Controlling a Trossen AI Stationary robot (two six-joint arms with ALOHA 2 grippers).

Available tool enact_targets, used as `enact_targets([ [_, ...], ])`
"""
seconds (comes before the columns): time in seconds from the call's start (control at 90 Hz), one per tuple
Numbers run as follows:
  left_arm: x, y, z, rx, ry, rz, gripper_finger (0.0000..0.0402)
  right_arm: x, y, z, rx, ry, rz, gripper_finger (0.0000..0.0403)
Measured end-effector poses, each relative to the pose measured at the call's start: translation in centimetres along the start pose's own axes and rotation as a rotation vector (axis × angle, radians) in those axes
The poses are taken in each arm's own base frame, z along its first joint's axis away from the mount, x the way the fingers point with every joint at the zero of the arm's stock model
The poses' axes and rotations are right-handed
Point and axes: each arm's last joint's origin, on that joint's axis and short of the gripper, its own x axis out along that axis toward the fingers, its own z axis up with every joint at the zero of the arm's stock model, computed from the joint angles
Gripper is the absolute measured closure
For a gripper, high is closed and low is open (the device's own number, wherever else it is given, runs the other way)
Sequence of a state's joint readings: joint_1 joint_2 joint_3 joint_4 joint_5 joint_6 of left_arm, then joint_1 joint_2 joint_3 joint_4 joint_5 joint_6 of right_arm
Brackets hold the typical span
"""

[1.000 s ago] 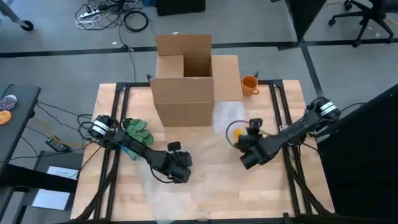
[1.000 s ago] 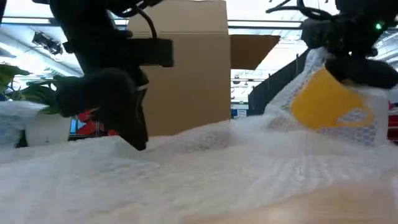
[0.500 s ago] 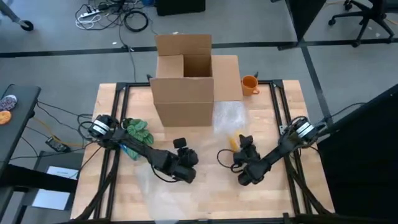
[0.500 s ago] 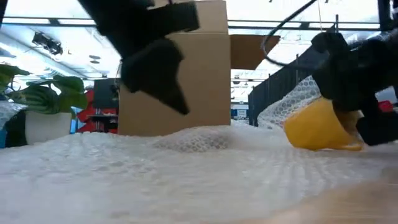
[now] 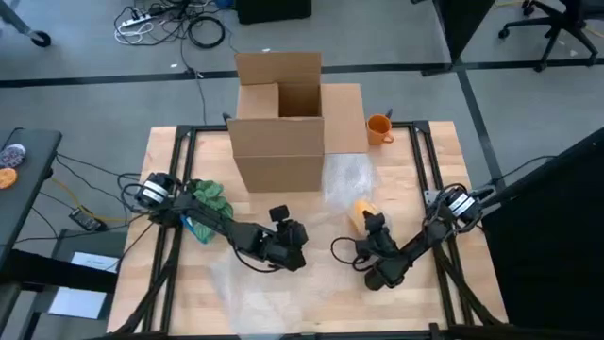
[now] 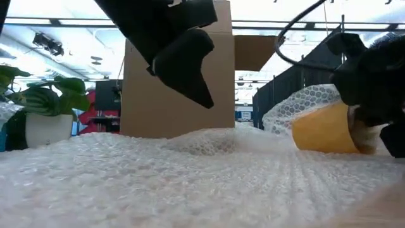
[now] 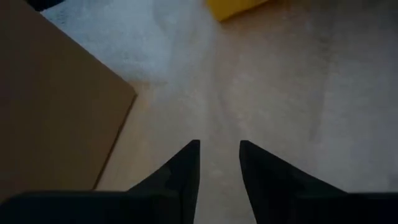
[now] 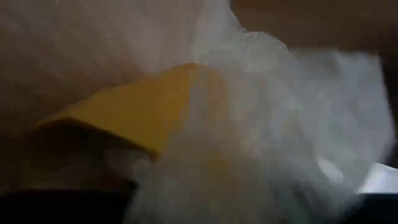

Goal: Wrap mug
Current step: Wrap the yellow mug with the bubble wrap

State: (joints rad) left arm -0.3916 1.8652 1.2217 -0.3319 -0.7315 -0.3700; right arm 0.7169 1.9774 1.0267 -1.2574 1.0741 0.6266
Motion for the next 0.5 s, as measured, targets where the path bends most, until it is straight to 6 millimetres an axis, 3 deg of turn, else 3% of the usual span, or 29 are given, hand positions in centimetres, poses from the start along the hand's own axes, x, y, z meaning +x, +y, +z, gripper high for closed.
enact_targets([
  [0.3,0.2,0.2,0.1,-0.004,0.003,0.005,0.0302,-3.0,-1.6,-0.2,0.047,-0.066,0.082,0.0205],
  [0.5,0.5,0.5,0.2,-0.017,0.006,0.014,0.0302,-5.2,-2.5,-0.6,0.032,-0.082,0.105,0.0183],
])
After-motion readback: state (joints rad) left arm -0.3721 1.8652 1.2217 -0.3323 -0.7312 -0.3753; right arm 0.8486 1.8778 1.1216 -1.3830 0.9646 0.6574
